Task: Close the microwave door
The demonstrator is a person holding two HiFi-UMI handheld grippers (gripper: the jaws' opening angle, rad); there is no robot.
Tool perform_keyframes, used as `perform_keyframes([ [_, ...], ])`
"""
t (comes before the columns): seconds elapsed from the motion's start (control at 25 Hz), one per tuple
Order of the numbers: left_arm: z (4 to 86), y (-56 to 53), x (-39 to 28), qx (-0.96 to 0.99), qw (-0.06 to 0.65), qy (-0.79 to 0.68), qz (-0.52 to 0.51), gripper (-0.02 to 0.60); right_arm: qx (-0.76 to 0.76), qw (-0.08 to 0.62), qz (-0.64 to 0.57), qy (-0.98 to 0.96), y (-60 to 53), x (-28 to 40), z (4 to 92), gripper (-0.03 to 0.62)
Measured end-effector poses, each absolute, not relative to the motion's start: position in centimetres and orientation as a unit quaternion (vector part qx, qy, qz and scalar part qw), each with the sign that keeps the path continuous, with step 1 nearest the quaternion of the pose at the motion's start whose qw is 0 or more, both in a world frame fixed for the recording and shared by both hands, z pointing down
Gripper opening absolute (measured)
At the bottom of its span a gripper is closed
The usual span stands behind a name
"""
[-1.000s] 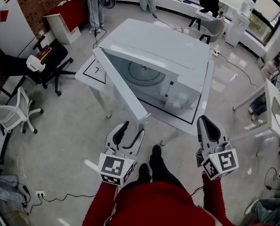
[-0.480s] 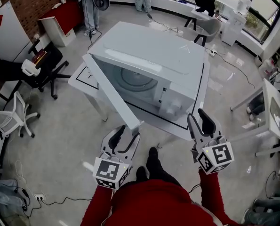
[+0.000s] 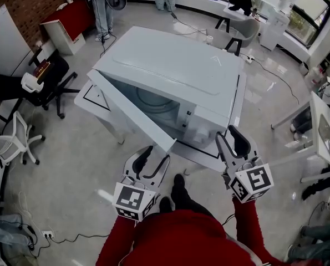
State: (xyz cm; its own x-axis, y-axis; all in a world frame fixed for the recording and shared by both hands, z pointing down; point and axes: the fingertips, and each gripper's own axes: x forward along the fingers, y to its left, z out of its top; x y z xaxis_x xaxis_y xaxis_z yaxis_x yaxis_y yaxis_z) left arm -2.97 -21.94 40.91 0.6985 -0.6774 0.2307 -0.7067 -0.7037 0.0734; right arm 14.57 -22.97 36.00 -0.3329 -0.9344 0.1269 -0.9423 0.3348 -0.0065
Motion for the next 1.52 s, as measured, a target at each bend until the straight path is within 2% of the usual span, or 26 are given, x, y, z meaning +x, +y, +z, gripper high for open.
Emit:
perform_keyframes([
  [0.88, 40.7, -26.7, 1.8, 0.931, 0.1, -0.343, 0.071, 0.218, 0.52, 0.012, 0.04, -0.853, -22.9, 13.5, 34.7, 0.164],
  [1.12, 40.6, -27.2, 1.3, 0.919, 0.107, -0.372, 0.069, 0.13, 0.513, 0.014, 0.038, -0.857, -22.5, 13.7, 34.6, 0.164],
  [1.52, 40.4, -27.8, 1.8, 0.909, 0.119, -0.394, 0.068, 0.132, 0.508, 0.011, 0.038, -0.86, -22.3, 13.6, 34.5, 0.164],
])
